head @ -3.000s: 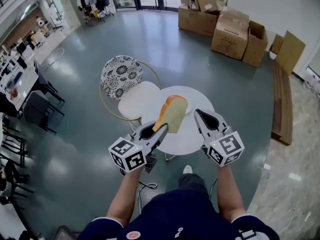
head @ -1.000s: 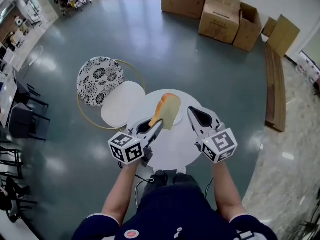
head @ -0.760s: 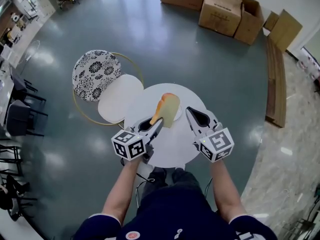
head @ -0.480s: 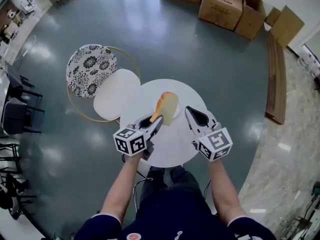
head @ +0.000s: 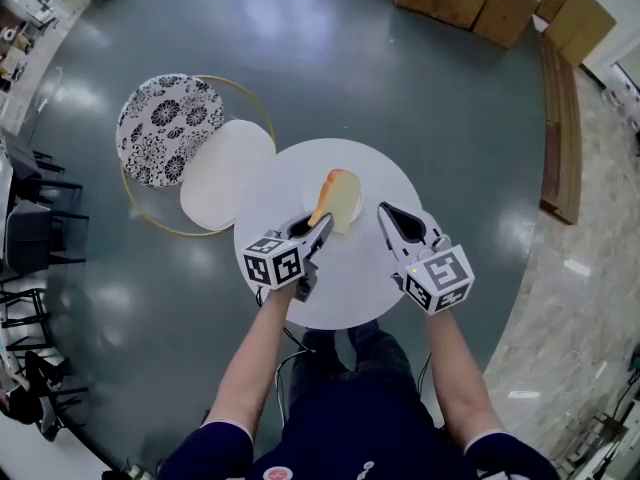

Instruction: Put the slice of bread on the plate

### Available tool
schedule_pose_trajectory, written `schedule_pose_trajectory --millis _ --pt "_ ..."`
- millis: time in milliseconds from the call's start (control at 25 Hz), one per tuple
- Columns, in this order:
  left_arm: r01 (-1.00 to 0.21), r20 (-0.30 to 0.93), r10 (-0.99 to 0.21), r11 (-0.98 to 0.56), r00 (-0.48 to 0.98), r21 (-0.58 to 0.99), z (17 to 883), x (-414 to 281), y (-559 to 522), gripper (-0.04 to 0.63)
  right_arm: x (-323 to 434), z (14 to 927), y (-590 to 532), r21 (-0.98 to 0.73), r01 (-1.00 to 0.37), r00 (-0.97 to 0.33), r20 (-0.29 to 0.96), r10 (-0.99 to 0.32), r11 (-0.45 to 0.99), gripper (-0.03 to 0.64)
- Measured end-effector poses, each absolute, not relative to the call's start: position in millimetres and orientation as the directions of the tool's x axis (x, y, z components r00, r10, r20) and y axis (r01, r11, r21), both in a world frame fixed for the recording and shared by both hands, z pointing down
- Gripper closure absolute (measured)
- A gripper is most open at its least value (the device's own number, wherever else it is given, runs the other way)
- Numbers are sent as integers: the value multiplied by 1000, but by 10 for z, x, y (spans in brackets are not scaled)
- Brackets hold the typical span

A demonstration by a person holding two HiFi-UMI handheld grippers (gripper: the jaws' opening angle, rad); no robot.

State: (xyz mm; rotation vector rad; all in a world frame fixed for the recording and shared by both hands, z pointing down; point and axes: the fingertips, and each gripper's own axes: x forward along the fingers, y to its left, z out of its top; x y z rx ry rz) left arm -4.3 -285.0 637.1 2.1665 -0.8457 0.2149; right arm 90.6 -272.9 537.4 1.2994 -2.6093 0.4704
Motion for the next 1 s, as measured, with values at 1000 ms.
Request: schedule_pose_trajectory --millis 1000 --pt "-701 514 -489 -367 705 612 6950 -183 -3022 495 915 5678 -2841 -224 -795 -606 341 -719 564 612"
